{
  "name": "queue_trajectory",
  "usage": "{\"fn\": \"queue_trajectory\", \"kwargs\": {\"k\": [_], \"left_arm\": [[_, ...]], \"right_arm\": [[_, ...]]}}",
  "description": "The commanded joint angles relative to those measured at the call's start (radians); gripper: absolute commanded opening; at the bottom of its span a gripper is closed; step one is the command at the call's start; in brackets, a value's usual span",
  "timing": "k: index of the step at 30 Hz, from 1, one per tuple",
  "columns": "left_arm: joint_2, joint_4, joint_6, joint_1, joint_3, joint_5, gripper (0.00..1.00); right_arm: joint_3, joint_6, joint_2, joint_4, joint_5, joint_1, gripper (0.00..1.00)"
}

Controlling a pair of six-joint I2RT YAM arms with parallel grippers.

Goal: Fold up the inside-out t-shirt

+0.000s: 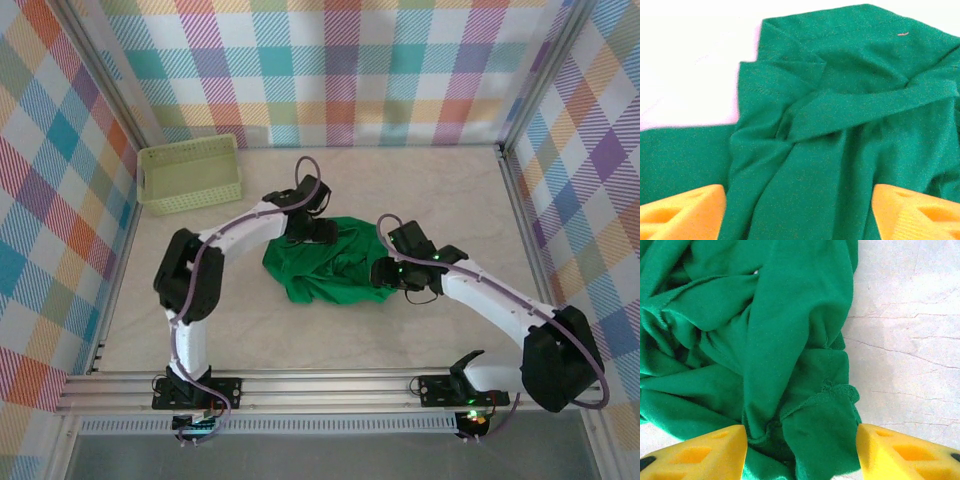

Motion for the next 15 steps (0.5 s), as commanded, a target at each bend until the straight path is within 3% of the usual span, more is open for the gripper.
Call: {"fn": "queue_trajectory", "kwargs": {"k": [1,5,11,15], "left_arm": [[0.074,-0.079,0.028,-0.009,0.074,0.043,0.69],[0.12,-0.092,0.029,-0.018,0.117,0.076,0.54],[0.139,-0.104,0.027,-0.018,0.14,0.093,0.23],[0.096,-0.109,0.014,-0.018,0.132,0.064,0.04]], "right_arm": [[-0.014,0.034,0.045,0.011,-0.028,-0.01,0.6],[-0.02,0.034,0.076,0.016,-0.053,-0.01,0.51],[-0.025,0.019,0.042,0.03,-0.093,-0.011,0.19],[-0.01,-0.005,0.007,-0.009,-0.046,-0.011,0.05]]}}
